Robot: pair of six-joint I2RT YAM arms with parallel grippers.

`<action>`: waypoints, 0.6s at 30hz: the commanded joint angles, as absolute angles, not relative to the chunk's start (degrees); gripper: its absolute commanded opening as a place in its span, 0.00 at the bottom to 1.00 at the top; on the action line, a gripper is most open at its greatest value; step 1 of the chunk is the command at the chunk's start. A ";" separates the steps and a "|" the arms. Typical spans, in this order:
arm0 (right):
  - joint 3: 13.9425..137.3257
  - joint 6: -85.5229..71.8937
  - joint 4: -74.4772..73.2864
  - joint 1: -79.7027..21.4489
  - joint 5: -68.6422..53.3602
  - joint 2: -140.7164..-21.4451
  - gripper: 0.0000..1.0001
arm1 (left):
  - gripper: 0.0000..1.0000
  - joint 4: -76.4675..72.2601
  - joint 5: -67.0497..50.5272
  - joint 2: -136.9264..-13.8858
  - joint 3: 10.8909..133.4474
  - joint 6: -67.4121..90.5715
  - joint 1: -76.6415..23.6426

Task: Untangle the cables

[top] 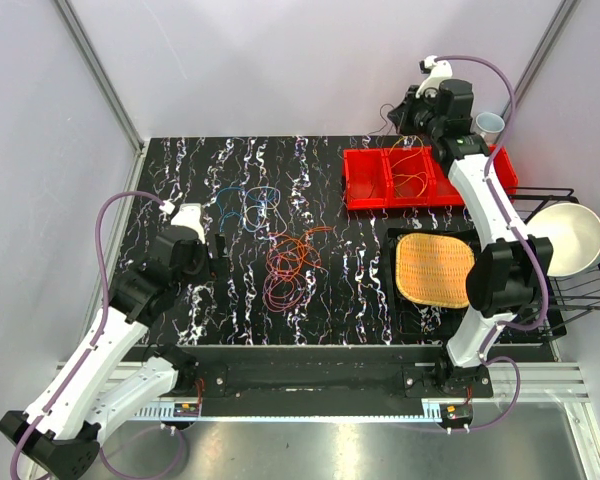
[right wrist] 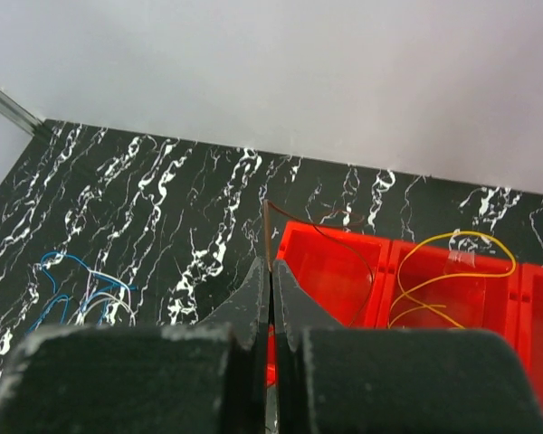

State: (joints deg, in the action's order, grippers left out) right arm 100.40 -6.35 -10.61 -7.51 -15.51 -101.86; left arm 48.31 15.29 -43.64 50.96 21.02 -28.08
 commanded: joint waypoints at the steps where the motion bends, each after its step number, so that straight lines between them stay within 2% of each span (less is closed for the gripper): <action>1: 98.62 -6.94 -7.03 -7.73 -14.85 -99.84 0.00 | 0.99 45.62 15.47 -43.59 50.89 20.92 -27.77; 18: 101.60 -7.65 -6.07 -7.73 -15.47 -109.07 0.00 | 0.99 45.70 15.38 -43.77 50.89 20.83 -27.51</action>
